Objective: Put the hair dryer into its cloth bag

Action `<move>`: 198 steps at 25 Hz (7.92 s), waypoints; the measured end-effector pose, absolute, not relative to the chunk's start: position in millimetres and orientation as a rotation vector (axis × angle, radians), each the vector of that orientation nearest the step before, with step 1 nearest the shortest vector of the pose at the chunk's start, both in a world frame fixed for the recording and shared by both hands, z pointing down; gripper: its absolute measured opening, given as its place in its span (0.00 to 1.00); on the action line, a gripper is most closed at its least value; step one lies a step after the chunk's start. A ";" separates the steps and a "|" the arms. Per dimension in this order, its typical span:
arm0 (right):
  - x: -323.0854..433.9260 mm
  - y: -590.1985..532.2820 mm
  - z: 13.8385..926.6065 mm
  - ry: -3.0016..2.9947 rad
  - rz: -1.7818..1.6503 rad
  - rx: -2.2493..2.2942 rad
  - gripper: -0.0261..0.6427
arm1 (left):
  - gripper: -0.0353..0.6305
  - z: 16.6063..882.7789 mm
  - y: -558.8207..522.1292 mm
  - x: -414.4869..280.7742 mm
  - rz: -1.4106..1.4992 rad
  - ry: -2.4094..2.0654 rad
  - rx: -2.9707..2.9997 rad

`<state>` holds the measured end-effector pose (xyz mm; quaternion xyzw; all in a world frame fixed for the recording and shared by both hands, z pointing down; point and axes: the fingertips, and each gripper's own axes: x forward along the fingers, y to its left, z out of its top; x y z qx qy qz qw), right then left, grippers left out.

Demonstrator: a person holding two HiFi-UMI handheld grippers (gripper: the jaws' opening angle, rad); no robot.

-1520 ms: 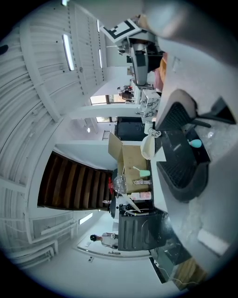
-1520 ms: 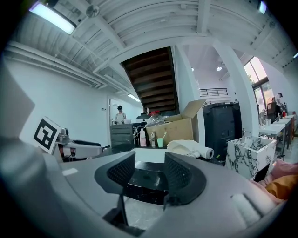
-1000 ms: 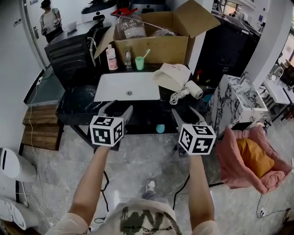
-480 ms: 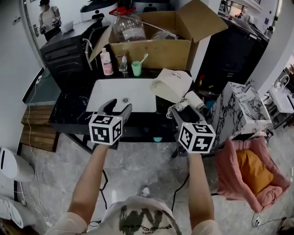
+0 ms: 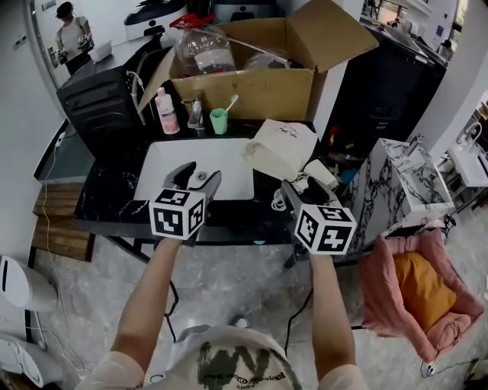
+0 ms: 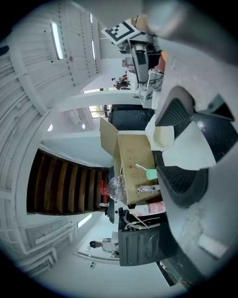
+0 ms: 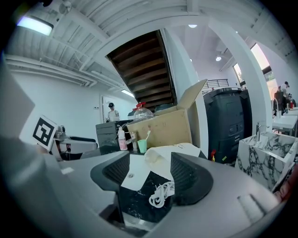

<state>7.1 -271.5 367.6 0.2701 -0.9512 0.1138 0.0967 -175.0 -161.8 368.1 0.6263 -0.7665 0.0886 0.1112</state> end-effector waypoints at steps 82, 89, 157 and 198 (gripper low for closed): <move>8.4 -359.8 553.6 -1.631 1.111 1.693 0.51 | 0.48 423.1 -369.0 -150.5 0.380 -1.176 2.722; 10.5 -357.0 554.5 -1.663 1.126 1.653 0.45 | 0.48 423.1 -369.3 -149.3 0.374 -1.174 2.723; 20.9 -276.9 476.9 -2.251 0.725 1.265 0.42 | 0.14 457.5 -384.9 -150.7 0.939 -1.367 2.647; -29.8 -218.1 505.3 -2.298 0.849 0.790 0.43 | 0.11 406.2 -364.2 -104.6 0.842 -1.363 2.601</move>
